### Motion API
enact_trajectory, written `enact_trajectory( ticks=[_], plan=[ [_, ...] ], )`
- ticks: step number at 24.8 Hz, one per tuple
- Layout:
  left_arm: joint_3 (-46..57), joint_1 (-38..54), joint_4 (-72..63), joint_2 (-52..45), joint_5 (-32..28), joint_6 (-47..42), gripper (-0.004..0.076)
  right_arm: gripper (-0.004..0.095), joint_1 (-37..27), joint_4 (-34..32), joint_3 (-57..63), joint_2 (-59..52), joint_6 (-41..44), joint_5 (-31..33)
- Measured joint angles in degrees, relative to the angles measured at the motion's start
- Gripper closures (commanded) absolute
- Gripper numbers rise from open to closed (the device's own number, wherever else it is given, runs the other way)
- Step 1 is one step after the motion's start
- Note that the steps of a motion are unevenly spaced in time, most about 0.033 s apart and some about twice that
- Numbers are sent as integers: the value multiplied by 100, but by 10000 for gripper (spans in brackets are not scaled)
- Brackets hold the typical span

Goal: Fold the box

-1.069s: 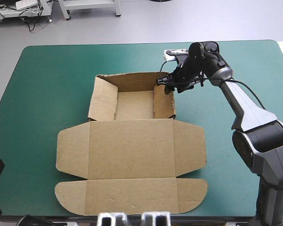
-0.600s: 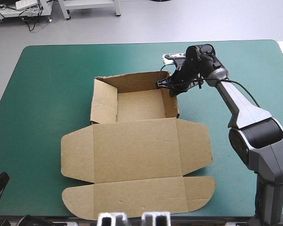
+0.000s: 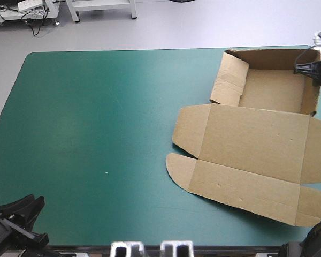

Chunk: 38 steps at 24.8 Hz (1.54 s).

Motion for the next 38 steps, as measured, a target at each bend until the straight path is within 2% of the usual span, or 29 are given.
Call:
enact_trajectory(
  ticks=[2,4,6,7,9,11,18,22,26,28,32,33,35,38],
  plan=[
    [385,0,0,5,0,0,563,922,-416,-120,423,34,-83,0],
    [874,0,5,5,0,-44,578,850,-719,-190,1083,201,-299,-50],
    [1106,0,11,5,0,-44,583,701,-744,-204,1432,350,-497,-100],
    [1162,0,24,5,0,-44,591,586,-744,-240,1465,384,-570,-138],
    [1270,0,43,5,0,-44,594,454,-744,-240,1483,473,-694,-137],
    [1318,0,51,5,-6,-44,594,427,-744,-87,1538,657,-729,-109],
    [1350,0,359,5,-6,-44,594,428,-738,58,1374,519,-801,-80],
    [1350,0,432,5,-11,-44,594,428,-738,-163,1049,-191,-818,-70],
    [1350,0,590,5,-11,-44,594,448,-738,-80,926,-770,-707,-22],
    [1350,0,693,5,-11,-44,594,535,-744,169,921,-987,-628,12],
    [1411,0,746,5,-11,-25,594,791,-701,1045,1089,-1567,-693,12],
    [1470,0,773,5,-15,-19,594,830,-645,1175,1224,-1778,-780,12],
    [1617,0,819,5,-15,24,594,889,-491,1279,1593,-2213,-916,12],
    [1899,0,806,5,-15,99,594,901,-207,1352,2343,-3010,-1070,17]
  ],
)
